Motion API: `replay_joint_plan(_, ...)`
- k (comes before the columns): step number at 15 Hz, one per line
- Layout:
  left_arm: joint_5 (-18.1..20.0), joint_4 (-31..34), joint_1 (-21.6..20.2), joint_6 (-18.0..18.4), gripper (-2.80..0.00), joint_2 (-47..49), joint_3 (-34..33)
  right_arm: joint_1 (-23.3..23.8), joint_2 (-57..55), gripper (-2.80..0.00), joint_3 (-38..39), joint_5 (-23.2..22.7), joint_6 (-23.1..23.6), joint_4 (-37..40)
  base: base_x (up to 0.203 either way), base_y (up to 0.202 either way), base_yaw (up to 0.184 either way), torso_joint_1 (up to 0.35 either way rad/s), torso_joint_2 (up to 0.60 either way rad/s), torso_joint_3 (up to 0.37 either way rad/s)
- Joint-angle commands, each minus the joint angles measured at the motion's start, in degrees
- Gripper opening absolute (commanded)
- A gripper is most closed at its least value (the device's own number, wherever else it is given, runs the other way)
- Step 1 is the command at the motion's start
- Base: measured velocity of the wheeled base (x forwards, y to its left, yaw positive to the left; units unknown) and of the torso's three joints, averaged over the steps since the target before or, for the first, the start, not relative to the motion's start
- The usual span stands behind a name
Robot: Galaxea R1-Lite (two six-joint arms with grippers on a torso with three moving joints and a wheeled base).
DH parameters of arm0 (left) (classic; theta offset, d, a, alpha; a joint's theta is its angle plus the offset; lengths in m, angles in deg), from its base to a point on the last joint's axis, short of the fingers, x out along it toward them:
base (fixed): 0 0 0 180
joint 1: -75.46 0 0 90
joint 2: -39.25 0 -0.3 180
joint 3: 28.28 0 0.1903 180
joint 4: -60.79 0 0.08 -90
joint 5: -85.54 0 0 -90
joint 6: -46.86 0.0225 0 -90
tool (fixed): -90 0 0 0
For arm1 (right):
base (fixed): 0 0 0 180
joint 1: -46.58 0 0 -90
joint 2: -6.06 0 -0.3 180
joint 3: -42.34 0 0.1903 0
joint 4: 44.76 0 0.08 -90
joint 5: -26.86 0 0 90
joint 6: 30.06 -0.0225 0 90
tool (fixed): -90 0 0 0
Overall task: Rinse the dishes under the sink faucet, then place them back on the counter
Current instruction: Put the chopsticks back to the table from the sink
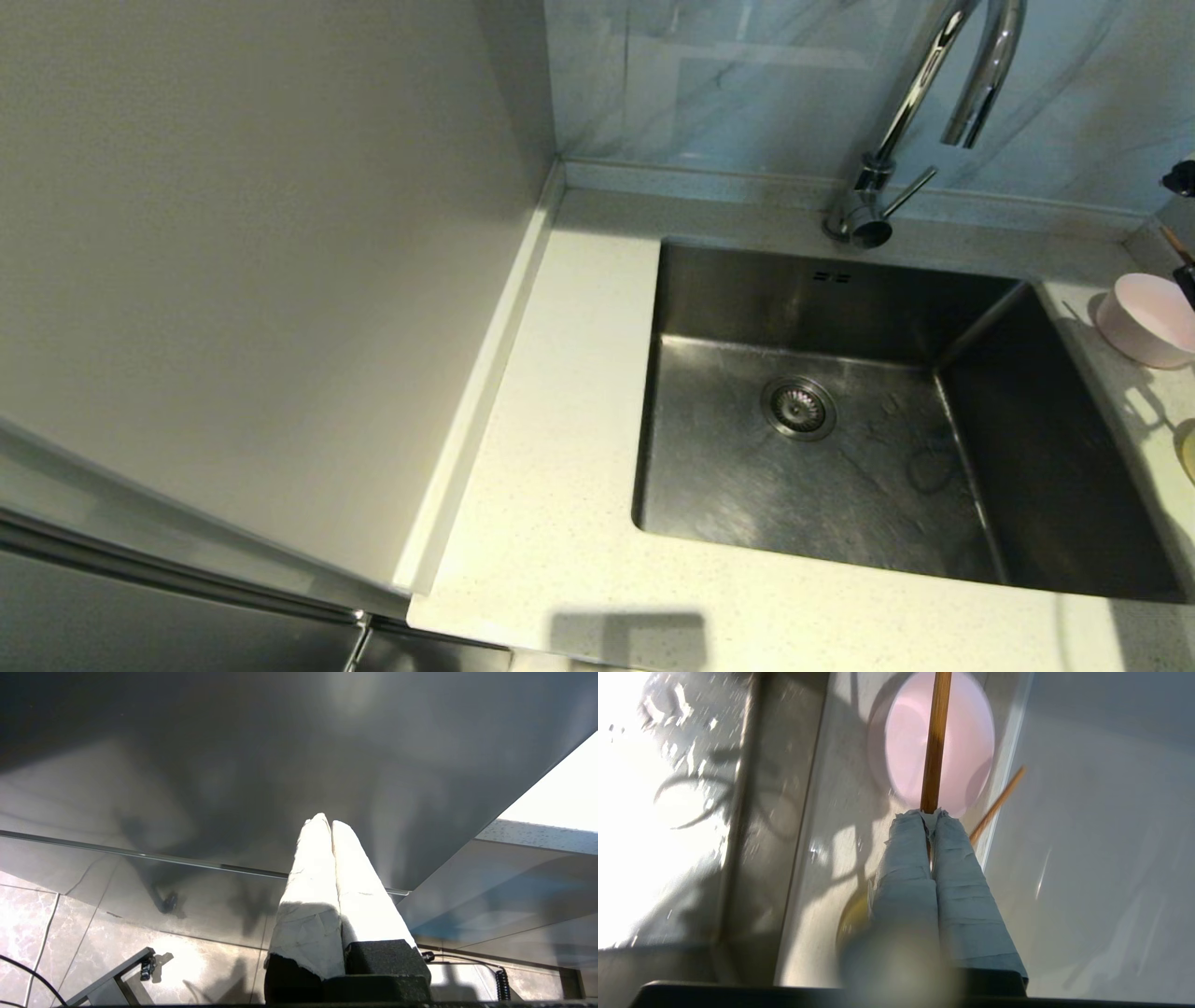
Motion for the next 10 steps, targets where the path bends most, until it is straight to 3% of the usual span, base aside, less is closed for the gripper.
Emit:
replay_joint_plan(1,-0.04,-0.04,0.00,-0.04,-2.80,-0.18,0.00,0.39,-2.25,-2.80,0.11,1.15,0.15,-0.62,0.000,0.000,0.000,0.000,0.00,0.000)
replay_joint_plan(6,-0.04,-0.04,0.00,-0.04,-2.80,-0.18,0.00,1.64,-5.53,-2.80,-0.17,5.71,-2.35,-0.65,0.000,0.000,0.000,0.000,0.00,0.000)
replay_joint_plan(10,-0.04,-0.04,0.00,-0.04,-2.80,-0.18,0.00,2.61,-7.43,-2.80,-0.79,6.29,-2.61,-0.65,0.000,0.000,0.000,0.000,0.00,0.000)
